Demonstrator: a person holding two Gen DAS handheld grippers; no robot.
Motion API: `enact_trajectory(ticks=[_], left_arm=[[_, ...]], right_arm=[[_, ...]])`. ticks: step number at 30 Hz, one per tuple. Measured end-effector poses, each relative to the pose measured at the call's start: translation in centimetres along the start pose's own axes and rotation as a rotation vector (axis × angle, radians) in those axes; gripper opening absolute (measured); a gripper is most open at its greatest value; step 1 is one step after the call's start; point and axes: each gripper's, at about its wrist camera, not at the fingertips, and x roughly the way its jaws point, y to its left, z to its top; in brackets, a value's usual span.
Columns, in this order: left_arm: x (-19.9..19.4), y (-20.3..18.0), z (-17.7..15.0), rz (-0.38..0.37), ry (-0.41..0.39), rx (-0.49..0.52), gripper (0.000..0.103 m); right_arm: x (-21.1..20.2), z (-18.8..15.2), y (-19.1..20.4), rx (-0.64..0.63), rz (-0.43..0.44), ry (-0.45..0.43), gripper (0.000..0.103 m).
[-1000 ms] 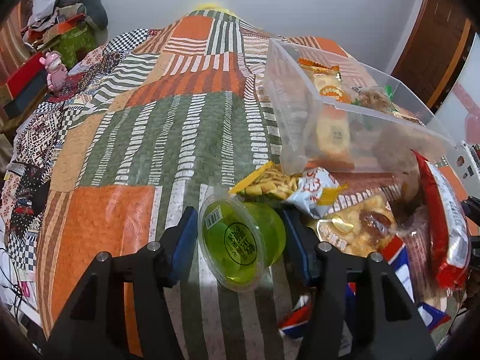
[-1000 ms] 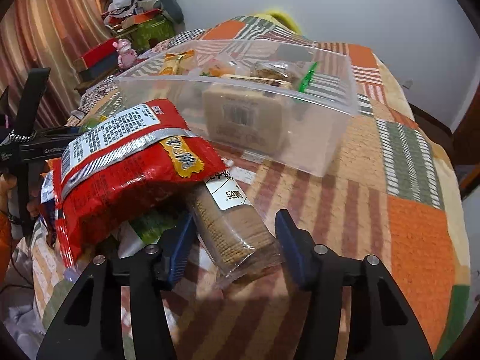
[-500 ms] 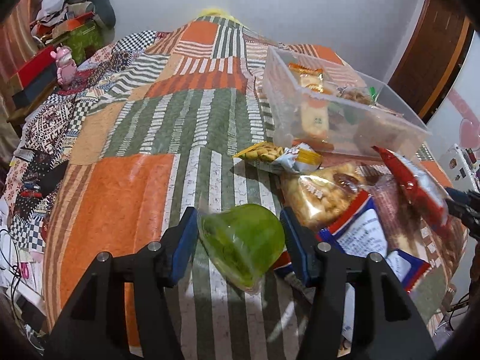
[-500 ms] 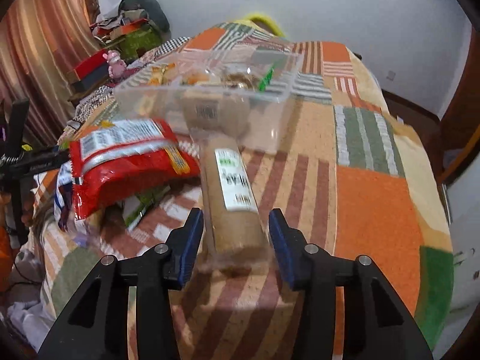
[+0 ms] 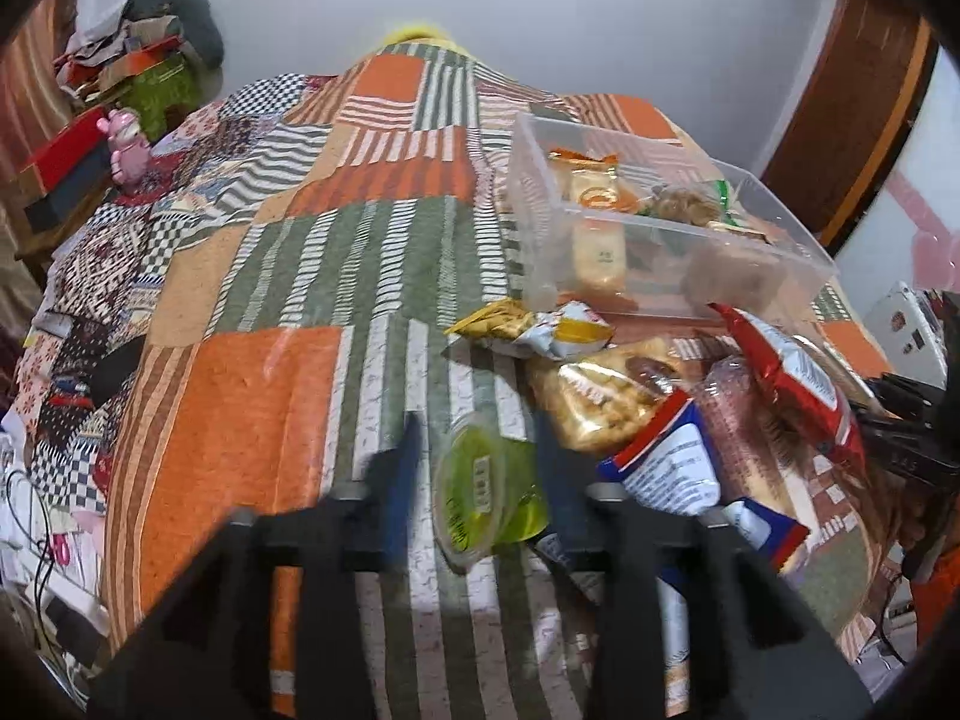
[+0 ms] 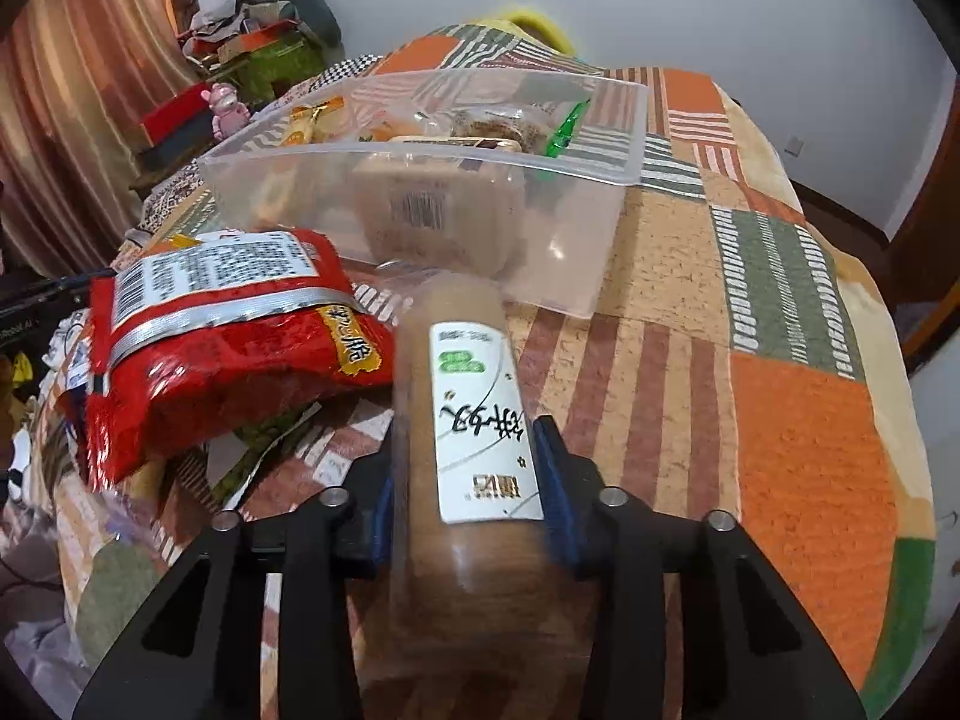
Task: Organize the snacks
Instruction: 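Lift the jelly cup and biscuit roll and carry them over the clear box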
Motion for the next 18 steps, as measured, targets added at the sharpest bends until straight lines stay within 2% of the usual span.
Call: enact_trajectory(ticks=[2,8,14,16,18], left_arm=[[0.2,0.0,-0.4,-0.006,0.004,0.001,0.057],[2.0,-0.7,-1.7,0.013,0.060,0.045,0.057],[3.0,-0.5,-1.3,0.007,0.035,0.022,0.057],[3.3,-0.5,-1.0,0.009,0.033,0.021,0.056],[3.6,-0.4,-0.6,0.012,0.031,0.027,0.049]], right_arm=[[-0.5,-0.4,-0.2,0.007,-0.008,-0.007,0.034],[-1.8,-0.9,-1.0,0.055,-0.020,-0.035,0.034],[-3.3,-1.5,-2.0,0.093,-0.026,-0.054,0.034],[-3.6,-1.5,-2.3,0.106,-0.027,-0.062,0.034],[-4.0,-1.5,-2.5,0.118,-0.030,-0.072,0.034]])
